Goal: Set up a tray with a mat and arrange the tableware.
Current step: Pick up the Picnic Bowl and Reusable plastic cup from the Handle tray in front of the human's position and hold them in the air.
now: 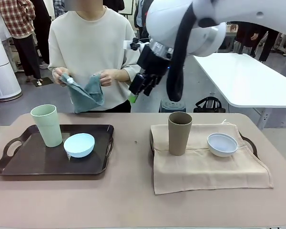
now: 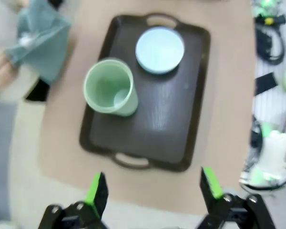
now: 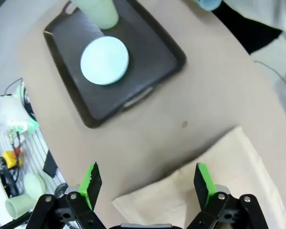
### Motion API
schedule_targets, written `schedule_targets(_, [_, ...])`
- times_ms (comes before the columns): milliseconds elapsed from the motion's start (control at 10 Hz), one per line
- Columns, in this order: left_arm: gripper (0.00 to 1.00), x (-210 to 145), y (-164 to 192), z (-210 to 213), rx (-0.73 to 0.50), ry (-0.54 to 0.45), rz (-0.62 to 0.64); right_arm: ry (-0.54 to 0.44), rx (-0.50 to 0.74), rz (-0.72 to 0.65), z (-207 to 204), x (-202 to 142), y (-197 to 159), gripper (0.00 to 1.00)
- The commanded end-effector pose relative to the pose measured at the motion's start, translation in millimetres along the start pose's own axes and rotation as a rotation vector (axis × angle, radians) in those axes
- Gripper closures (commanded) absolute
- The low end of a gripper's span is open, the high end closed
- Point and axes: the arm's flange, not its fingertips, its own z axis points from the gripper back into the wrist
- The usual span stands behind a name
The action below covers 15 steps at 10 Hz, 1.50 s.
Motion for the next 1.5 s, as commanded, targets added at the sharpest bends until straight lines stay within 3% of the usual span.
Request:
schedule_targets(0, [0.0, 3, 20, -10, -0.037, -0.096, -0.056, -0.001, 0.075, 0.026, -7, 9, -5, 0.0])
schedule_targets(100, [0.0, 11, 18, -14, 0.039, -0.141, 0.037, 0.064, 0.026, 0.003, -9, 3, -5, 0.0])
schedule_targets(200, [0.0, 5, 7, -10, -0.016, -0.052, -0.047, -0.003, 0.028, 0.009, -8, 8, 2, 0.0])
schedule_targets(800, [0.0, 7, 9, -12, -0.009, -0.064, -0.017, 0.008, 0.033, 0.011, -9, 9, 1, 0.0])
schedule_targets(1100, [0.0, -38, 60, -30, -0.187, -0.236, -0.168, -0.033, 0.12, 0.089, -39, 16, -5, 0.0])
schedule_targets(1200, [0.0, -52, 70, -40, -0.216, -0.309, -0.298, 0.001, 0.13, 0.027, -53, 23, -6, 0.0])
schedule_targets(1400, [0.0, -79, 78, -52, -0.238, -0.378, -0.414, 0.087, 0.096, -0.126, -74, 38, 9, 0.0])
